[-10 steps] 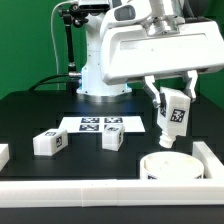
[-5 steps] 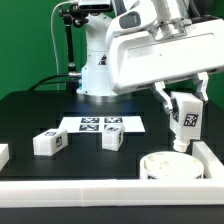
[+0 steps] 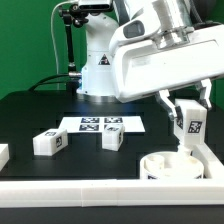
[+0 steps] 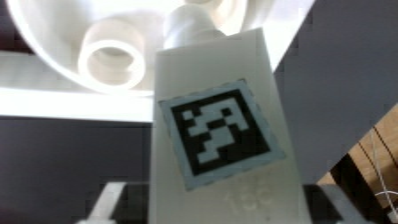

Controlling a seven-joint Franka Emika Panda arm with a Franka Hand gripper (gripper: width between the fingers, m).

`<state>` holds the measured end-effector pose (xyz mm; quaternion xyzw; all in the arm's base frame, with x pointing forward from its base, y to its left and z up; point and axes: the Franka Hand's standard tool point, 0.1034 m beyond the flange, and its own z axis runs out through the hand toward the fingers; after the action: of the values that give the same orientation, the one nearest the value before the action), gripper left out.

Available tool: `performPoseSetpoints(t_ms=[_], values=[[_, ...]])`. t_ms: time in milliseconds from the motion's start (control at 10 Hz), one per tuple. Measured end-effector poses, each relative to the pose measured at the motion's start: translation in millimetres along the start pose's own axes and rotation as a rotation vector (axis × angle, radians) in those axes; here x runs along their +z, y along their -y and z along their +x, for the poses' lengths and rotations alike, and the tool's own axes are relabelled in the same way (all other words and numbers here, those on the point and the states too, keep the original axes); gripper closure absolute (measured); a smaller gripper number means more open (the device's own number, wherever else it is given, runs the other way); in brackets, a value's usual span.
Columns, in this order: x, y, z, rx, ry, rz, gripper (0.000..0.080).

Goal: Assemble stool

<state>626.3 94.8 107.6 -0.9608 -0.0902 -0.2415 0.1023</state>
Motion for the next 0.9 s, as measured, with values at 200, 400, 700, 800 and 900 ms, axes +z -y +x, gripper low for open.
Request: performPoseSetpoints(t_ms=[200,400,700,800,900], values=[[1.9,0.6,-1.3,0.001,0.003,0.002,0.0471],[2.6,1.5,-1.7,0.0,0.004,0.003,0.0471],[4.0,5.4,1.5,-0.005,0.006,0.009,0.0471],[4.6,5.4,1.2,-0.004,0.006,0.009,0.0471],[5.5,6.2,0.4,-0.005,0.007,0.01,0.0471]])
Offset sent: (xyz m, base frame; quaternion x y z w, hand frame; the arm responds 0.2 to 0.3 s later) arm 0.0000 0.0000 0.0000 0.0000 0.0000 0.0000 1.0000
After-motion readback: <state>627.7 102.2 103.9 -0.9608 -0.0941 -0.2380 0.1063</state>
